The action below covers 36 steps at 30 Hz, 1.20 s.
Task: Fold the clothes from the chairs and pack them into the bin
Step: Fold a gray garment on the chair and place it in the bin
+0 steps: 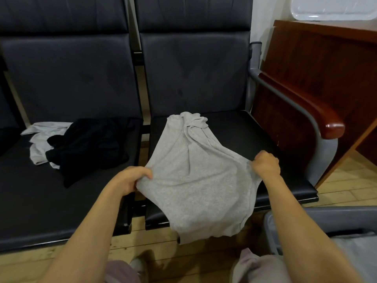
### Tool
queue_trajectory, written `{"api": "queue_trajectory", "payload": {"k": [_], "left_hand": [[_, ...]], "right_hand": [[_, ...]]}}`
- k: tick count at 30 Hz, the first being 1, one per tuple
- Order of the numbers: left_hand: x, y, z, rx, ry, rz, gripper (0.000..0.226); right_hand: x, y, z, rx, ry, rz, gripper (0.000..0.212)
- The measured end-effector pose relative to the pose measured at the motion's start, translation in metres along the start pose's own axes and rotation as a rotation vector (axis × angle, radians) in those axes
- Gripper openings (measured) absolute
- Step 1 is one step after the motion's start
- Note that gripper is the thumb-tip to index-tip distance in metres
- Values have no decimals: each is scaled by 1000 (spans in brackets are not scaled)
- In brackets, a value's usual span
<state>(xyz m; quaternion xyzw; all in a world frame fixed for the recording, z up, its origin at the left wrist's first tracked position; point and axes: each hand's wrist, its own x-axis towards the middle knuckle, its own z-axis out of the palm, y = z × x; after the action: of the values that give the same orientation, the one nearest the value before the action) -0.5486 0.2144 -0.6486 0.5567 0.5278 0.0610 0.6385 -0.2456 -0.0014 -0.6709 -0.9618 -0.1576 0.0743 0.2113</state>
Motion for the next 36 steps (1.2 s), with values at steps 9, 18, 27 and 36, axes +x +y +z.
{"api": "queue_trajectory", "payload": {"k": [9, 18, 27, 36], "left_hand": [[13, -7, 27, 97, 316, 225, 16], [4, 5, 17, -304, 75, 117, 18], [5, -1, 10, -278, 38, 42, 45], [24, -12, 8, -168, 583, 135, 34]], "right_hand": [[-9, -7, 17, 25, 23, -141, 14], [-3, -20, -7, 470, -48, -114, 12], [-9, -20, -19, 492, -96, -76, 10], [-13, -12, -23, 821, 112, 174, 25]]}}
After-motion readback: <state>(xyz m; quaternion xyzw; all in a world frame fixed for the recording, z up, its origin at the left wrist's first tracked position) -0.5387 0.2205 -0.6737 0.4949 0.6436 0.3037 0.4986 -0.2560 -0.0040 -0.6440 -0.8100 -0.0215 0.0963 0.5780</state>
